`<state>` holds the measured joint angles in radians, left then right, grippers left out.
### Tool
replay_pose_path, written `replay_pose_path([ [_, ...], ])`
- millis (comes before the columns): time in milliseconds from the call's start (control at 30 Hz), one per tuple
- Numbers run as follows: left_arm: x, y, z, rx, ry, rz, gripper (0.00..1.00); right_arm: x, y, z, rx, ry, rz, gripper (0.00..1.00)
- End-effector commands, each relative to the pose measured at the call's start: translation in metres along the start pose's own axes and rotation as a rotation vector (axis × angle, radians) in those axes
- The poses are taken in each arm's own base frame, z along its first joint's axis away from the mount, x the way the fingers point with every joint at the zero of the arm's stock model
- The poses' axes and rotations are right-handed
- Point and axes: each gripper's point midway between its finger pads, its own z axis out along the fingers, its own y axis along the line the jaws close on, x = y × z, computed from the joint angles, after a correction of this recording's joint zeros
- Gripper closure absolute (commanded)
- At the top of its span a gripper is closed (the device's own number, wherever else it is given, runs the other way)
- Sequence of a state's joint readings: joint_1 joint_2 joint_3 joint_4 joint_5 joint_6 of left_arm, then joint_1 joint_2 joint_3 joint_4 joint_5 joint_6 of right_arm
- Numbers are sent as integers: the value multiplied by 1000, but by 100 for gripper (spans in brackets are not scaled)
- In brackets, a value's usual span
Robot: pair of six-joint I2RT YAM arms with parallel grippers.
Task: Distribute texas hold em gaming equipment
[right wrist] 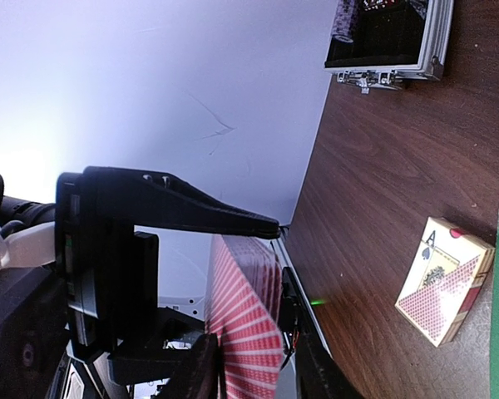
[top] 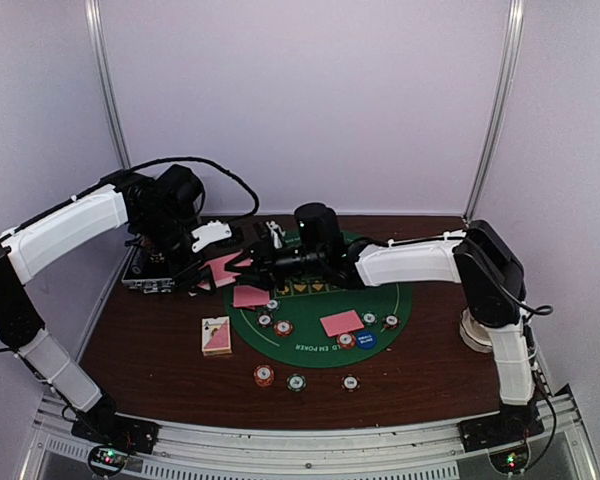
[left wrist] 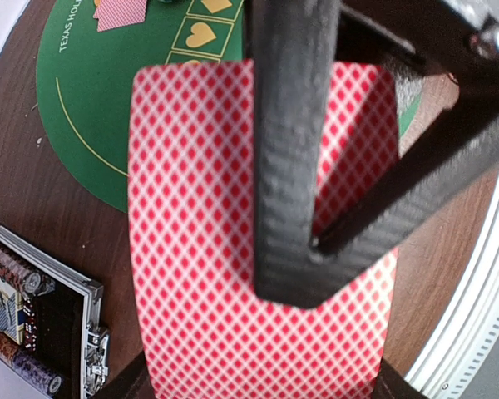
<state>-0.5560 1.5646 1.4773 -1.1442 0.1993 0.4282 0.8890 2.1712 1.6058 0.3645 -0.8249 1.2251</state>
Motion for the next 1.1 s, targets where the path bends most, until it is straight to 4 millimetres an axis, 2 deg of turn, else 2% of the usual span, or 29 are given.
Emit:
replay_pose_path([
  [0,-3,1,-6,-14,-28,12,100,-2,9,-13,7,-3,-17,66],
  [200,-3,1,-6,-17,-24,11,100,-3,10,-17,6,-7,-17,69],
  [567,1,2,-2,-18,-7,11,100,-7,37,-25,-68,-25,-17,80],
  [900,3,3,0,-20,2,11,100,-8,36,-36,-62,-26,-11,88],
  [1067,3,4,1,-22,7,12,100,-13,34,-52,-35,-45,-20,100],
])
